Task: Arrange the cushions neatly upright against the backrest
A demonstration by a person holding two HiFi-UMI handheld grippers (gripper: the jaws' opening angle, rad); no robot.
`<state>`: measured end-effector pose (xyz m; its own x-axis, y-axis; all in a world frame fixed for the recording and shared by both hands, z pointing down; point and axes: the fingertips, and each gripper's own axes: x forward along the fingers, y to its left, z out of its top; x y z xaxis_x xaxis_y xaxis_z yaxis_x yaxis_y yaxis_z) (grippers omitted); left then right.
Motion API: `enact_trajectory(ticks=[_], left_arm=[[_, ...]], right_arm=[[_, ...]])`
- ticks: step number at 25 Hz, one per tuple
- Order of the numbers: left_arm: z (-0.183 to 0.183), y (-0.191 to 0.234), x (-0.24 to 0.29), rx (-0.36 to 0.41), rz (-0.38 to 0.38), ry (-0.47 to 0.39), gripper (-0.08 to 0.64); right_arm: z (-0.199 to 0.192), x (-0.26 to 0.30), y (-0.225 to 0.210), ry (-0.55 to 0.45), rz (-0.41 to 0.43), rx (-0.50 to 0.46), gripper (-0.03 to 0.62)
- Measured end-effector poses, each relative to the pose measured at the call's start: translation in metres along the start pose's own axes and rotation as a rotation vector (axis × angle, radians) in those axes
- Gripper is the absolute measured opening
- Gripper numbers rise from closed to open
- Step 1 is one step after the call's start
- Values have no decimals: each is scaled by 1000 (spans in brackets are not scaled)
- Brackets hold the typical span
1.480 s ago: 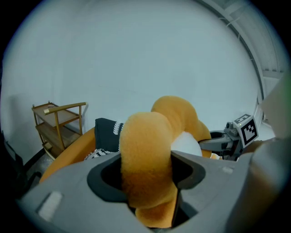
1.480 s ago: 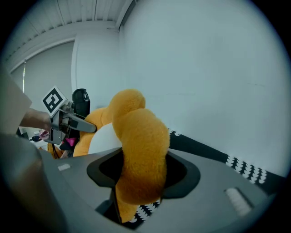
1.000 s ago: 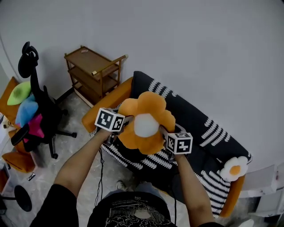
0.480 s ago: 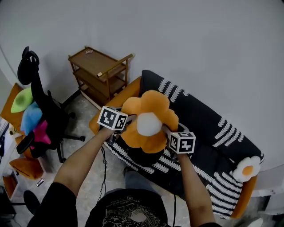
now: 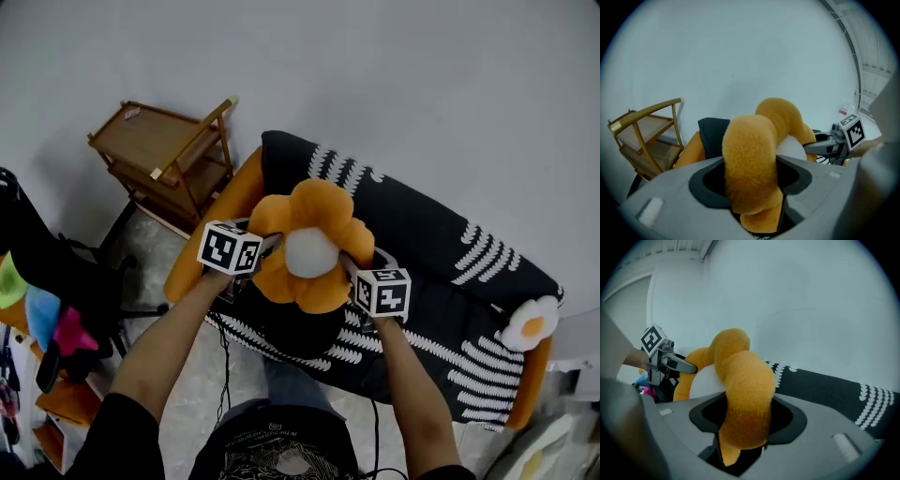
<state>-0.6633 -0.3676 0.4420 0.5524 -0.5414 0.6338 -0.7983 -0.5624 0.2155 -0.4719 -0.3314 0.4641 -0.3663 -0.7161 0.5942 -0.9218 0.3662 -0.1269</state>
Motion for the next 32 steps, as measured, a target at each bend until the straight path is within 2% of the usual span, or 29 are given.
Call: enact_trajectory(ticks=[6,11,14,19,25,32], left_arm=[[28,25,71,46,-51,26,273],[30,48,128,36,-98,63,275],[29,65,160,48,-87,64,276],[21,83,212,67,-59,56,276],[6,94,268,104,-60,61,290],[-23,105,306,137,-49,112,301]], right_arm=[[5,53,-46,32,-58,47,270],[0,95,-75,58,-104,60,272],[-3,123,-91,68,-128,36,272],[-14,163,-118,90,-169,-7,273],[-37,198,-147,92,-264,-55,279],[-72,225,-159,117,-289,-35,291]])
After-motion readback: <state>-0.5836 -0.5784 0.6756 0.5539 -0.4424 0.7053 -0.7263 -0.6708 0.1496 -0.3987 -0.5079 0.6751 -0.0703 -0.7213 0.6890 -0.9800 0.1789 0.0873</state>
